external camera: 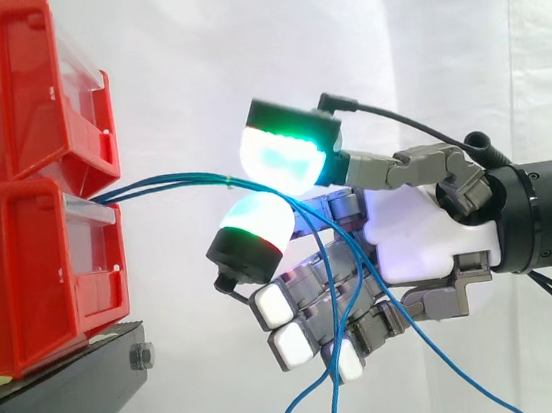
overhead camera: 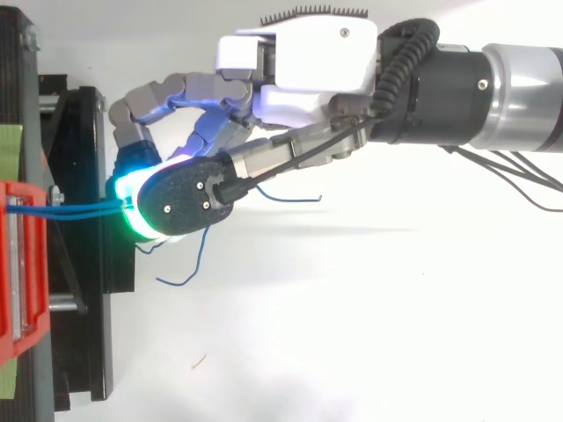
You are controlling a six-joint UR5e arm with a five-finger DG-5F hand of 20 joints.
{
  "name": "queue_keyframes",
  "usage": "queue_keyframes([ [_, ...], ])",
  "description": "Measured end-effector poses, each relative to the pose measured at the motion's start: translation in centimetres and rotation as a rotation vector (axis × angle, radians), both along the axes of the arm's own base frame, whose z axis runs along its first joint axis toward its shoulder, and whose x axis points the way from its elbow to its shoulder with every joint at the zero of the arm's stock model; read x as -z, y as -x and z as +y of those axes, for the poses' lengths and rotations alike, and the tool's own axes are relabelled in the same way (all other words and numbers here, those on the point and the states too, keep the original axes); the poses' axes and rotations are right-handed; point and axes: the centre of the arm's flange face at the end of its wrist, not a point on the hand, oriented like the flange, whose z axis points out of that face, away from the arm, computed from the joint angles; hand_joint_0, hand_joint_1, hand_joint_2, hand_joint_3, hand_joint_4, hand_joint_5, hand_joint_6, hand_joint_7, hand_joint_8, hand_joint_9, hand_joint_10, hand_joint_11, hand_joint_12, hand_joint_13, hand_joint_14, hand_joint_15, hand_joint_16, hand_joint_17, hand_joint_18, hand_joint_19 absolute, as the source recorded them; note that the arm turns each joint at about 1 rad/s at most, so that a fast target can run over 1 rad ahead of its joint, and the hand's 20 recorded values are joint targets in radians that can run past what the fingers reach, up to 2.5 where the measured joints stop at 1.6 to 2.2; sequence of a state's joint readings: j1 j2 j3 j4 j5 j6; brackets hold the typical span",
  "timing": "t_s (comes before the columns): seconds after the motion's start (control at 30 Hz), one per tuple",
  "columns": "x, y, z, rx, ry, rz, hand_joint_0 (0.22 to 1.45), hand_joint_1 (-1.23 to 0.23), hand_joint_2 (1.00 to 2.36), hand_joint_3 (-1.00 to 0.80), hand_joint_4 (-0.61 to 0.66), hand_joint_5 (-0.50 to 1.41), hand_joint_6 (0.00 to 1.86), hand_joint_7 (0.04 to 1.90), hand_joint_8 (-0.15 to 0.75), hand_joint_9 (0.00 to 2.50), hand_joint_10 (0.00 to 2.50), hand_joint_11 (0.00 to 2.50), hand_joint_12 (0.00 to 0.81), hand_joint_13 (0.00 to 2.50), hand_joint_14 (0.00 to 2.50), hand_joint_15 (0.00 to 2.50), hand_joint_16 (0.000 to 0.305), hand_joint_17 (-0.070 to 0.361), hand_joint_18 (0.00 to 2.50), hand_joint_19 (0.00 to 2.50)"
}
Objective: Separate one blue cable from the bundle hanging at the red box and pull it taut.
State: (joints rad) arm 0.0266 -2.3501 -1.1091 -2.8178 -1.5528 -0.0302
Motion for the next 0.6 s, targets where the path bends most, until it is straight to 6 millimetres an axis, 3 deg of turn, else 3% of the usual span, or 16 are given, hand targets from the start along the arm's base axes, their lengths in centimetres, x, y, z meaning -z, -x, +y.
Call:
queue_keyframes([
  [0.1,0.01,0.00,0.05,0.000,0.001,0.001,0.62,-0.66,1.02,-0.20,0.17,-0.11,0.50,1.49,0.307,0.85,0.02,0.58,0.344,0.95,0.02,0.46,0.049,0.109,0.99,0.60],
  [0.2,0.01,0.00,0.05,0.000,0.002,0.001,0.59,-0.66,1.01,-0.33,0.18,-0.13,0.52,1.46,0.310,0.85,0.02,0.59,0.344,0.96,0.02,0.47,0.049,0.109,1.00,0.59],
  [0.4,-0.01,-0.03,0.05,0.004,0.004,-0.002,0.55,-0.57,1.00,-0.50,0.19,-0.13,0.52,1.45,0.313,0.85,0.02,0.59,0.352,0.97,0.02,0.47,0.050,0.112,1.02,0.59],
  [0.6,-0.05,-0.09,-0.08,0.020,0.013,-0.006,0.54,-0.44,1.00,-0.50,0.19,-0.12,0.50,1.47,0.316,0.86,0.02,0.59,0.357,0.96,0.02,0.48,0.051,0.114,1.03,0.60],
])
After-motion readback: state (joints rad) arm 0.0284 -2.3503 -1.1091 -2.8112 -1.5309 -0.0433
